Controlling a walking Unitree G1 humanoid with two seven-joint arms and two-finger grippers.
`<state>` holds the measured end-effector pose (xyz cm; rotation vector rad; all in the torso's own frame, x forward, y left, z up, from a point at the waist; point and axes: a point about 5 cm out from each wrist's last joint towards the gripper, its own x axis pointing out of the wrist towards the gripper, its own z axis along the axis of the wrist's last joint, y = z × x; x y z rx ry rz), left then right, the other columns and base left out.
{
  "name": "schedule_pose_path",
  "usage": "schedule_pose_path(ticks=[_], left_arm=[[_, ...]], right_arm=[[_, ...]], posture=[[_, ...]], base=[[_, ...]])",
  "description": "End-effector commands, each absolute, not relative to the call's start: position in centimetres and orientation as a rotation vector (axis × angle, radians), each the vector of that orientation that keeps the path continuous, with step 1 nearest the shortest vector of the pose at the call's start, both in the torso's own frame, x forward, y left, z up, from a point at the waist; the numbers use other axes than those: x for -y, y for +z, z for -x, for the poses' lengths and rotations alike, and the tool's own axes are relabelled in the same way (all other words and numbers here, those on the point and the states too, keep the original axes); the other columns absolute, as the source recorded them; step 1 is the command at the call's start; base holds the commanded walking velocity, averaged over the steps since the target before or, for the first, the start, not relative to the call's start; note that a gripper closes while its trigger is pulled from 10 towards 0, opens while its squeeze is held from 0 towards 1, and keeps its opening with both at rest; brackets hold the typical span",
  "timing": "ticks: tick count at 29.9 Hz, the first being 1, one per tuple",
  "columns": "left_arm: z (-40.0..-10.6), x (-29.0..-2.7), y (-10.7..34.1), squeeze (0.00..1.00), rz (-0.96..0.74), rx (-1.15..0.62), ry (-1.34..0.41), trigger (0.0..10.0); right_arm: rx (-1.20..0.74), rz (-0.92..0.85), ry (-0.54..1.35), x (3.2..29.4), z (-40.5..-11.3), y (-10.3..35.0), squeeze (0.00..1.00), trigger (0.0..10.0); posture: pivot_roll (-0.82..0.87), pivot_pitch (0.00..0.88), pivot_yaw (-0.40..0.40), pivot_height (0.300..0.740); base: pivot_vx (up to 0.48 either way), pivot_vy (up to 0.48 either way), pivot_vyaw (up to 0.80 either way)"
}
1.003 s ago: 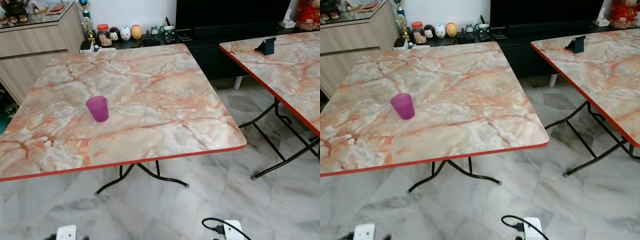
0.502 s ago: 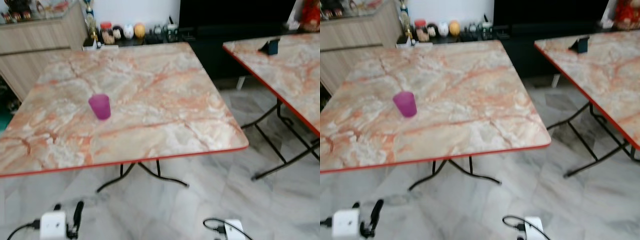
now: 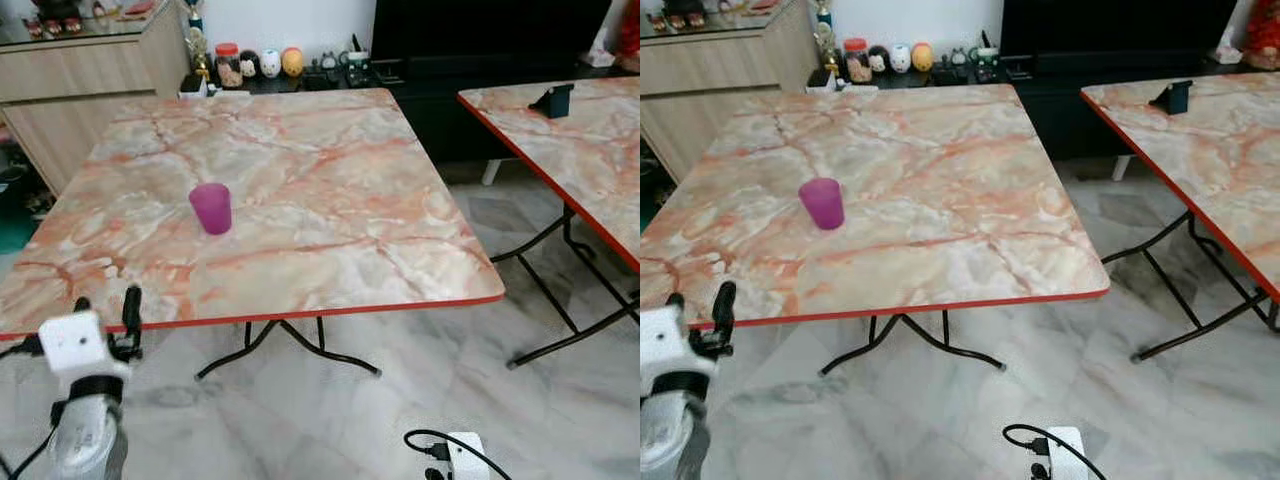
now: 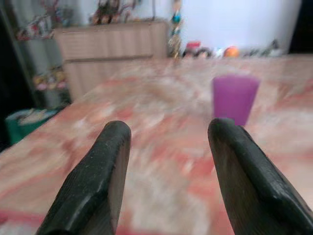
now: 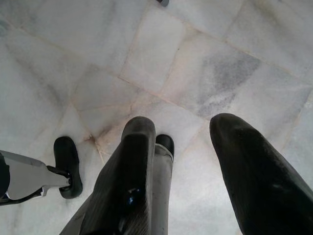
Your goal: Setting the table
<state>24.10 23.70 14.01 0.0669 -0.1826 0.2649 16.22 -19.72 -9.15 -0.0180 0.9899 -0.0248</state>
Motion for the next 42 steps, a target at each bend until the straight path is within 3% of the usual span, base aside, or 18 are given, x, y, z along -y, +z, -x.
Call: schedule_pose_path(ticks=[1, 11, 42], left_arm=[[-24.6, -23.3, 15.5, 0.0, -0.069, 0.229, 0.243, 10.0], [-26.1, -21.7, 16.4, 0.0, -0.05, 0.227, 0.169, 10.0], [-26.9, -21.0, 16.8, 0.0, -0.032, 0.229, 0.133, 10.0]], right_arm=[[-0.988, 0.008, -0.028, 19.7, -16.1, -9.2, 0.0, 10.0], [-0.971, -0.014, -0.025, 19.5, -16.1, -9.2, 0.0, 10.0], [-0.977, -0.025, -0.007, 19.3, -16.1, -9.2, 0.0, 10.0]], posture=[[-0.02, 0.0, 0.032, 0.707], [-0.03, 0.0, 0.042, 0.707], [-0.02, 0.0, 0.043, 0.707]], base=[[0.0, 0.0, 0.0], [0.0, 0.0, 0.0], [0.267, 0.0, 0.05]])
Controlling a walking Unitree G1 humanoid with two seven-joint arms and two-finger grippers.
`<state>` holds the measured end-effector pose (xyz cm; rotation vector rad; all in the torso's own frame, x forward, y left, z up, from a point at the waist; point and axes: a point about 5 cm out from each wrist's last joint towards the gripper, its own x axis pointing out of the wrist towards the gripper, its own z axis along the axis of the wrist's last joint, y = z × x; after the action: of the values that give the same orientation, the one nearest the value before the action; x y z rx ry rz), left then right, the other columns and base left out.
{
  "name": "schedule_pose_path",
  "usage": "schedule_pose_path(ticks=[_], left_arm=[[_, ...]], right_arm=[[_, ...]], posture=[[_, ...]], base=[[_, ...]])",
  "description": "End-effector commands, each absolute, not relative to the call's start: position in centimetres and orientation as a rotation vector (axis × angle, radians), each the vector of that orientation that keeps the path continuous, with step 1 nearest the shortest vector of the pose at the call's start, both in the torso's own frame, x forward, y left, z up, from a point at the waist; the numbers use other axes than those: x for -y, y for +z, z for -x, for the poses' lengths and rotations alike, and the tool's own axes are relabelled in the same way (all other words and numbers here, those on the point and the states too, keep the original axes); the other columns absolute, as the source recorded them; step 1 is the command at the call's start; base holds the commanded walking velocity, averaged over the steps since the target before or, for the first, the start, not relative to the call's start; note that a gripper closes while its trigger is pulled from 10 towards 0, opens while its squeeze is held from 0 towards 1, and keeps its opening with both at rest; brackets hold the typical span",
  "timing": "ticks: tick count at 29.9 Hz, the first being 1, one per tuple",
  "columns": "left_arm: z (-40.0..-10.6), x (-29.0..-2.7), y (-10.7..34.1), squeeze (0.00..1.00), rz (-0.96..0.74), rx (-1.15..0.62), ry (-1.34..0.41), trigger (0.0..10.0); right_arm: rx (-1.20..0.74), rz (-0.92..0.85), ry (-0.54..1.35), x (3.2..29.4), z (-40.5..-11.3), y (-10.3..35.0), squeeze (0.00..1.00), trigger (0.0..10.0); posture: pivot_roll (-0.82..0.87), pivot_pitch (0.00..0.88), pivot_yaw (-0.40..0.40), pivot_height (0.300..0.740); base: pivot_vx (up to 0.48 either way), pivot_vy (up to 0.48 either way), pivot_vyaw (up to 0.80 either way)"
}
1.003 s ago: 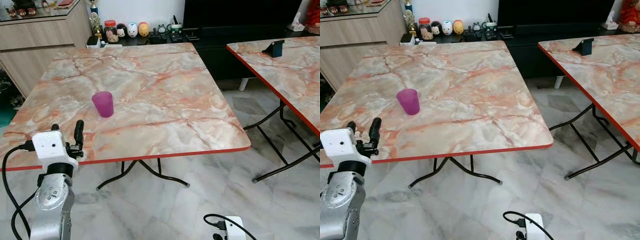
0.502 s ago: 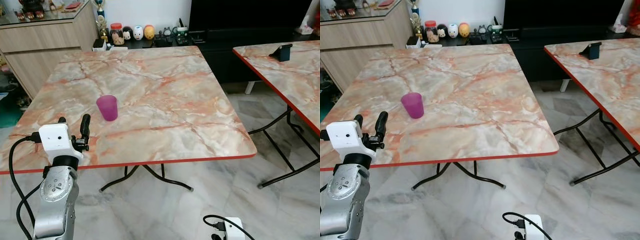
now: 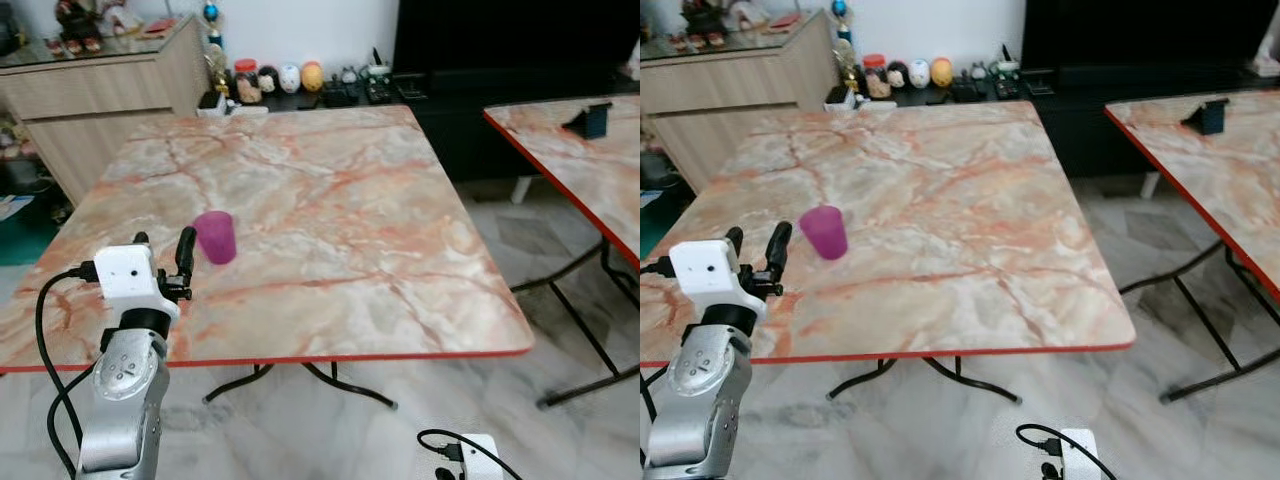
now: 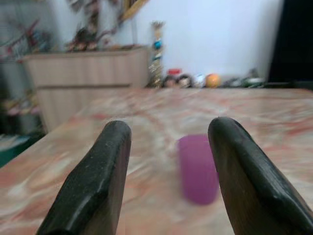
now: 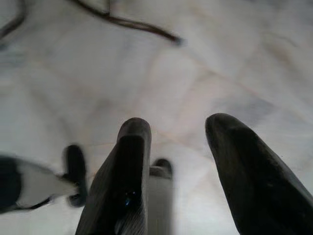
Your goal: Setting the table
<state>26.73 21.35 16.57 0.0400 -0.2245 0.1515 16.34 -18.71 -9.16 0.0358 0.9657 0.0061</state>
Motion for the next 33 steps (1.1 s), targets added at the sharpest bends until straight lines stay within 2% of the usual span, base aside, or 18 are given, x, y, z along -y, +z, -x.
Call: schedule_pose_path(ticks=[1, 17, 31, 33], left_arm=[[-26.89, -21.07, 16.76, 0.0, -0.033, 0.227, 0.133, 10.0], [-27.09, -20.8, 16.46, 0.0, 0.02, 0.209, 0.12, 10.0], [-27.35, -20.46, 16.73, 0.0, 0.011, 0.218, 0.109, 10.0], [-27.4, -20.36, 16.85, 0.0, 0.007, 0.223, 0.106, 10.0]], right_arm=[[-0.977, -0.025, -0.007, 19.35, -16.09, -9.2, 0.0, 10.0], [-0.977, -0.022, -0.01, 19.38, -16.12, -9.19, 0.0, 10.0], [-0.972, -0.023, -0.016, 19.38, -16.21, -9.15, 0.0, 10.0], [-0.972, -0.023, -0.016, 19.37, -16.22, -9.14, 0.0, 10.0]], posture=[[-0.02, 0.0, 0.043, 0.707], [-0.02, 0.0, 0.042, 0.707], [-0.02, 0.0, 0.042, 0.707], [-0.02, 0.0, 0.043, 0.707]], base=[[0.27, 0.0, 0.0], [0.016, 0.0, 0.0], [0.0, 0.431, 0.0], [0.0, 0.0, 0.0]])
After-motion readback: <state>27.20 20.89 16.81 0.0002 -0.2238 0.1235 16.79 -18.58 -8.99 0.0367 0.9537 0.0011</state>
